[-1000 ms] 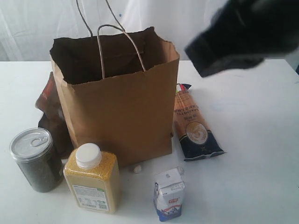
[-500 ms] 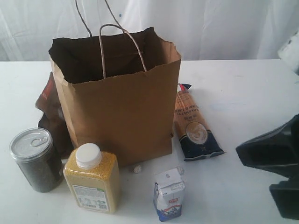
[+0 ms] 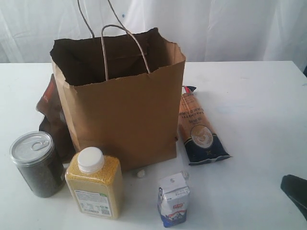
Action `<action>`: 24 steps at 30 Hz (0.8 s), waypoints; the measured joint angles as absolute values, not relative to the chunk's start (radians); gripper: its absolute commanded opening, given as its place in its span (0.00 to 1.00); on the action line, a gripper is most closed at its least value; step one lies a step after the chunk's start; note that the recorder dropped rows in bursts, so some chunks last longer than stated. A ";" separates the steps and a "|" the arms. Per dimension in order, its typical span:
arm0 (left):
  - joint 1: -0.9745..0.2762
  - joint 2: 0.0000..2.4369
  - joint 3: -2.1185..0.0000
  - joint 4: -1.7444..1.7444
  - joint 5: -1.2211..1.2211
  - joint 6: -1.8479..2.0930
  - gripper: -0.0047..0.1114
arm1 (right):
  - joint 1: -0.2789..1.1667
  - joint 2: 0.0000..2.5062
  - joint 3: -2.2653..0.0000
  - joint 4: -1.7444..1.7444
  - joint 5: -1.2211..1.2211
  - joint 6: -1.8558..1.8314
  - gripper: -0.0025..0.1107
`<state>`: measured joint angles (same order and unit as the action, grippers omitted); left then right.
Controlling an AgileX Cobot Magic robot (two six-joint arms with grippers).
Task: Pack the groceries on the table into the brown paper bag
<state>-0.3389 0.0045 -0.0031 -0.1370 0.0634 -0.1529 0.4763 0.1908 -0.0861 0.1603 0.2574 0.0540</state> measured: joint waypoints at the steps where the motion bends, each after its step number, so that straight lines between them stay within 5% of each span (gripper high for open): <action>1: -0.339 0.005 -0.003 -0.137 0.063 -0.153 0.04 | 0.431 0.161 -0.060 0.160 0.256 0.054 0.02; 15: -0.339 0.005 -0.003 -0.137 0.063 -0.153 0.04 | 0.139 0.007 -0.005 0.163 0.325 0.054 0.02; 24: -0.339 0.005 -0.003 -0.137 0.063 -0.153 0.04 | 0.092 0.007 -0.001 0.163 0.370 0.054 0.02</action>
